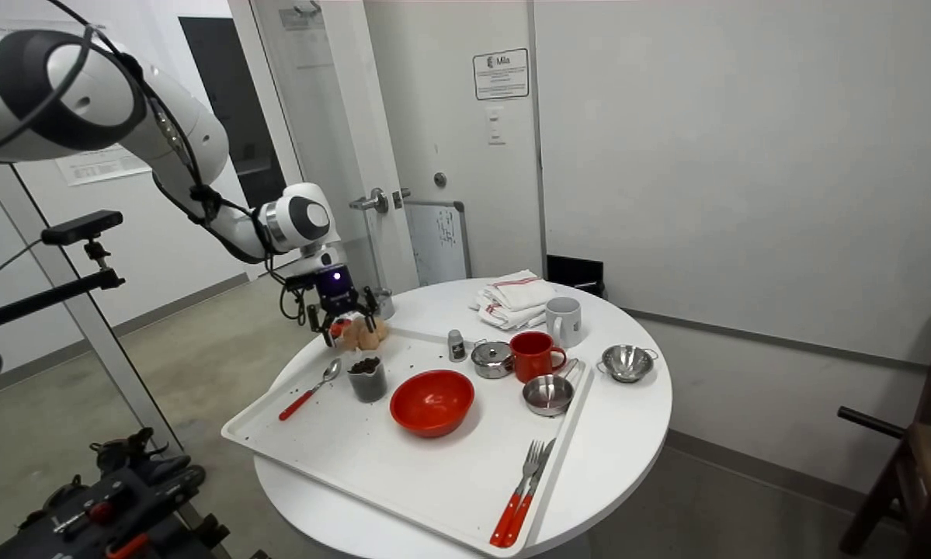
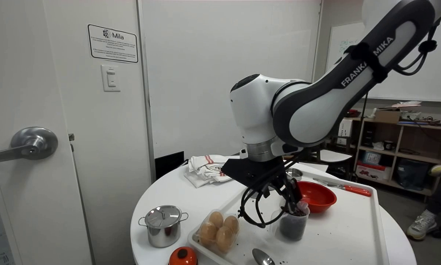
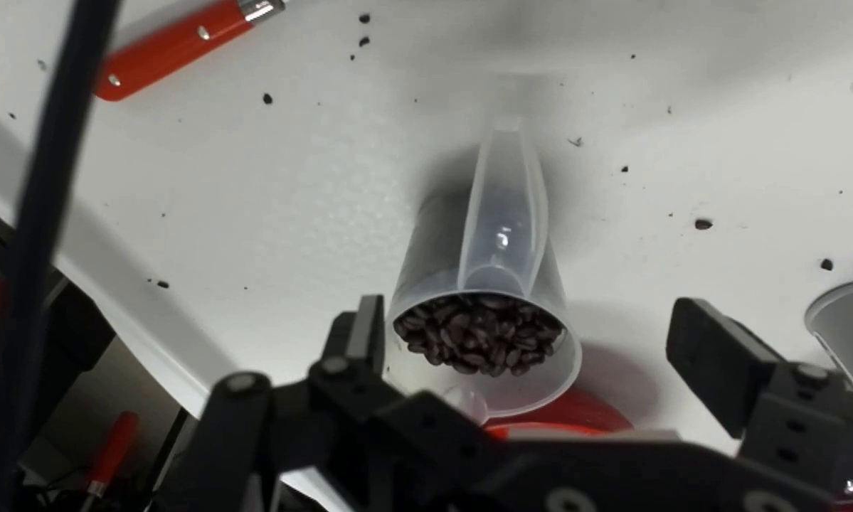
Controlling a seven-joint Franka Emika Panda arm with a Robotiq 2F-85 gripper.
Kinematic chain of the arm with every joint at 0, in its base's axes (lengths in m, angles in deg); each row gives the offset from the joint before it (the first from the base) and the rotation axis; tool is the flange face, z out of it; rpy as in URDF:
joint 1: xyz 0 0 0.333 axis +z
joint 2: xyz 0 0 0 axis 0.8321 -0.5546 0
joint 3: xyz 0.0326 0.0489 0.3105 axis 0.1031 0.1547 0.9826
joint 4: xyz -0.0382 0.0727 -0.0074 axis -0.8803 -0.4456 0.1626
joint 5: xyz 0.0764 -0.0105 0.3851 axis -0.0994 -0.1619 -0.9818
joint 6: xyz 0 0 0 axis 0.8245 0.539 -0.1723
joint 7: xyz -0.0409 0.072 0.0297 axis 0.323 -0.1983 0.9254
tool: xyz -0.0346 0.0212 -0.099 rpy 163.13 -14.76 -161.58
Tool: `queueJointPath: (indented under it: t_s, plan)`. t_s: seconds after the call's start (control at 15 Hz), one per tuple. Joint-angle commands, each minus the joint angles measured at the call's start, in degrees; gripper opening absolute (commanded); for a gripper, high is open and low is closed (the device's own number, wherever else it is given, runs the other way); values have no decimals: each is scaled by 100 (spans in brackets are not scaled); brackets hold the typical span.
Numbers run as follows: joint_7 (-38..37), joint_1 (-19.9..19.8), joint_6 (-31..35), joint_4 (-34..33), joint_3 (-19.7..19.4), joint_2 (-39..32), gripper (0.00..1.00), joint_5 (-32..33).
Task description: Pour some of the contents in the jug into the red bowl on the table
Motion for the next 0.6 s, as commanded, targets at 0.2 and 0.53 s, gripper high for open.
queueJointPath:
  t_s: [0.2,0.53]
  plan:
    - [340,-272,61,-8,93,-79,100,-541]
    - [388,-256,123,29,112,-152,99,-747]
